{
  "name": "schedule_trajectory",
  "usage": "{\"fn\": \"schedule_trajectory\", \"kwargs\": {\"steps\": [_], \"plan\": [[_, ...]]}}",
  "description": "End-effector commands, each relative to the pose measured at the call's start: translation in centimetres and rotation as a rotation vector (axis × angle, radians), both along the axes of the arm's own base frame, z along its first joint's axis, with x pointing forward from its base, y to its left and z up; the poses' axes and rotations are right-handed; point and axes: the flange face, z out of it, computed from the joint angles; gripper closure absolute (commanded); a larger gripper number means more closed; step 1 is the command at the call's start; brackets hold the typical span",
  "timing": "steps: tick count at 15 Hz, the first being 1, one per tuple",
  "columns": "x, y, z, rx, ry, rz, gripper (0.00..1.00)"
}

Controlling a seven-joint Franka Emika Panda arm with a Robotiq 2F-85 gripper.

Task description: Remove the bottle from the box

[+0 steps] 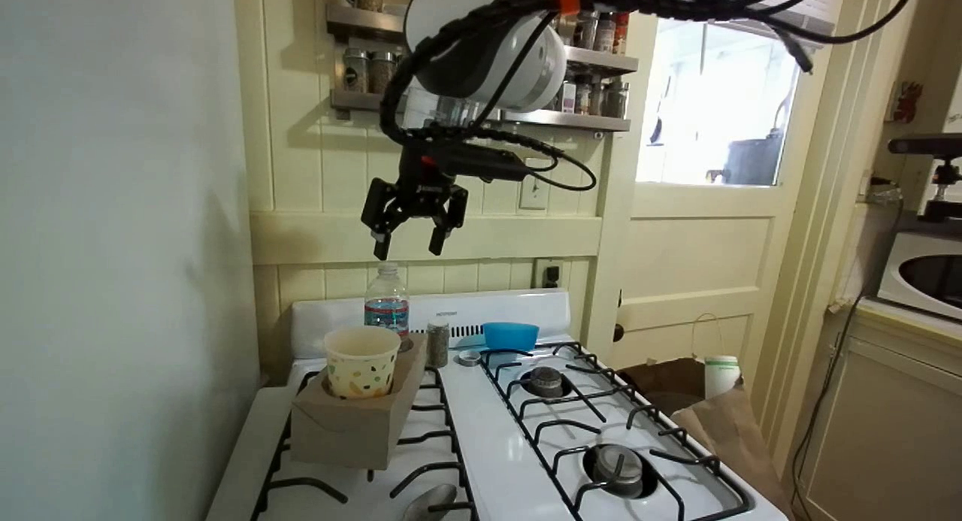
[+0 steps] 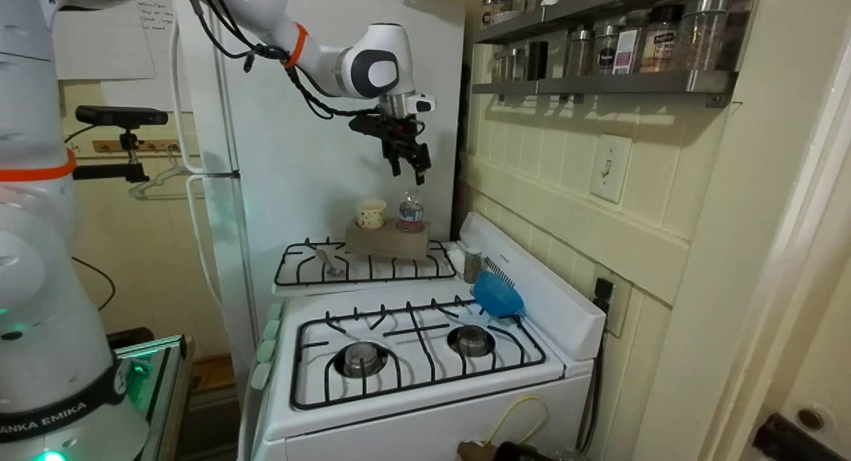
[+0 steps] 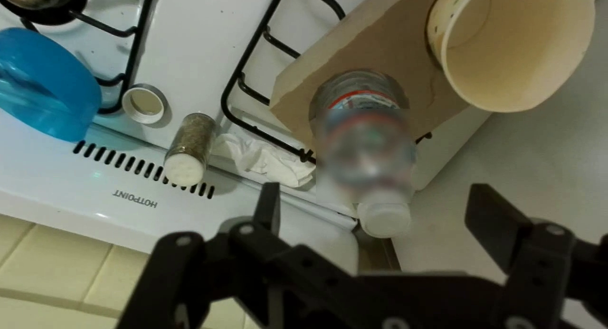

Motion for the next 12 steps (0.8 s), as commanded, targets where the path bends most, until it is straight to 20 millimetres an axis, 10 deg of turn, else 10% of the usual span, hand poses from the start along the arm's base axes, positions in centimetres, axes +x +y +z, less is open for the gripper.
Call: {"fn": "schedule_trajectory", "kwargs": {"steps": [1,12], "plan": [[2.3,1.6,-1.0,-0.004,0.011,0.051,0.01],[3.5,3.4,-0.4,-0.036,0.085,0.077,0.09]]}}
